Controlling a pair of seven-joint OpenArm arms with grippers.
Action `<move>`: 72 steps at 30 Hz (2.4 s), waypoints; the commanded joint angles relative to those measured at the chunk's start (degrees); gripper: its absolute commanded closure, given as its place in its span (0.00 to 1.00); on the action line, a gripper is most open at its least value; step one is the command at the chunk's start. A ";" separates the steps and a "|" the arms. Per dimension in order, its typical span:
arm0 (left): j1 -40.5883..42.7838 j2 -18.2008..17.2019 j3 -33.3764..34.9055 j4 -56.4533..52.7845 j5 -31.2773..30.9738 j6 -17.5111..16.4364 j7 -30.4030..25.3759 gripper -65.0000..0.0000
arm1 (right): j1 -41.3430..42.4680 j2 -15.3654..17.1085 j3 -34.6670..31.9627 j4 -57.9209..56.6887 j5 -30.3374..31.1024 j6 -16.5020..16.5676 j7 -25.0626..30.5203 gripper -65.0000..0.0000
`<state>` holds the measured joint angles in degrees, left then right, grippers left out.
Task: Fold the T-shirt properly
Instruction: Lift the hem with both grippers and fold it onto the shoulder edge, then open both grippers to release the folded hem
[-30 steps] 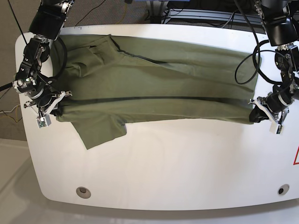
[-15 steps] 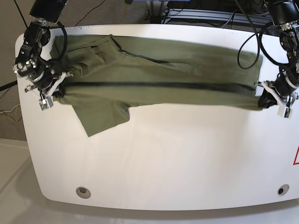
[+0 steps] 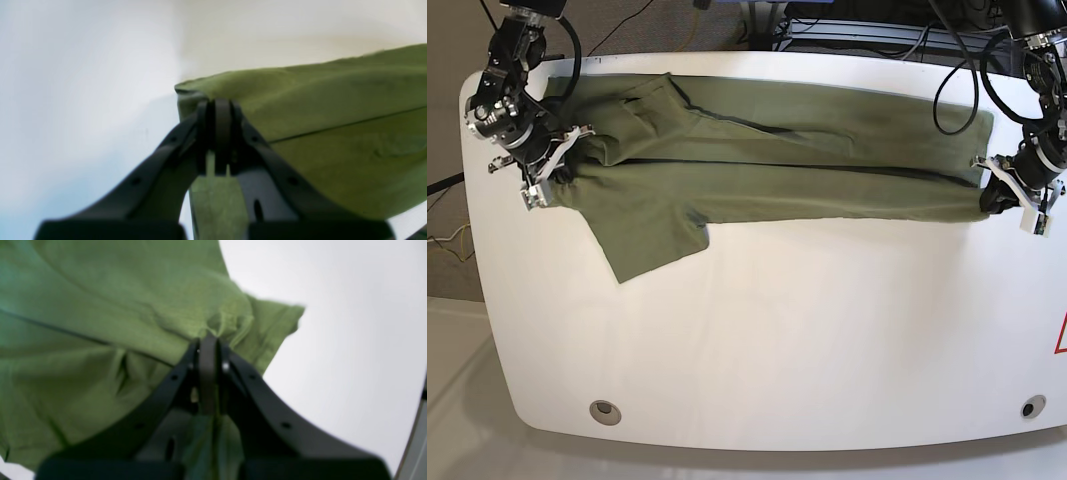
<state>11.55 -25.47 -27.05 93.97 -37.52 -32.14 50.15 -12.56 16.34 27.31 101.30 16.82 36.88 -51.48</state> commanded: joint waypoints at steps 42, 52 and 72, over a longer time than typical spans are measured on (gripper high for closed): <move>0.25 -2.26 -2.81 -0.40 -2.19 0.31 1.68 0.57 | -2.69 0.89 2.37 2.46 1.05 0.87 4.05 0.52; 0.74 -1.95 -1.19 -0.51 -2.26 0.51 -2.39 0.49 | -1.21 0.93 3.43 2.91 1.30 1.12 5.49 0.58; 1.63 -1.72 -1.53 0.45 -2.27 0.91 -2.86 0.50 | 1.98 0.33 3.47 0.62 0.61 0.27 10.38 0.62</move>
<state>13.74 -26.09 -28.34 93.41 -39.09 -30.94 48.16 -12.53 15.84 30.68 101.89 16.78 37.52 -42.09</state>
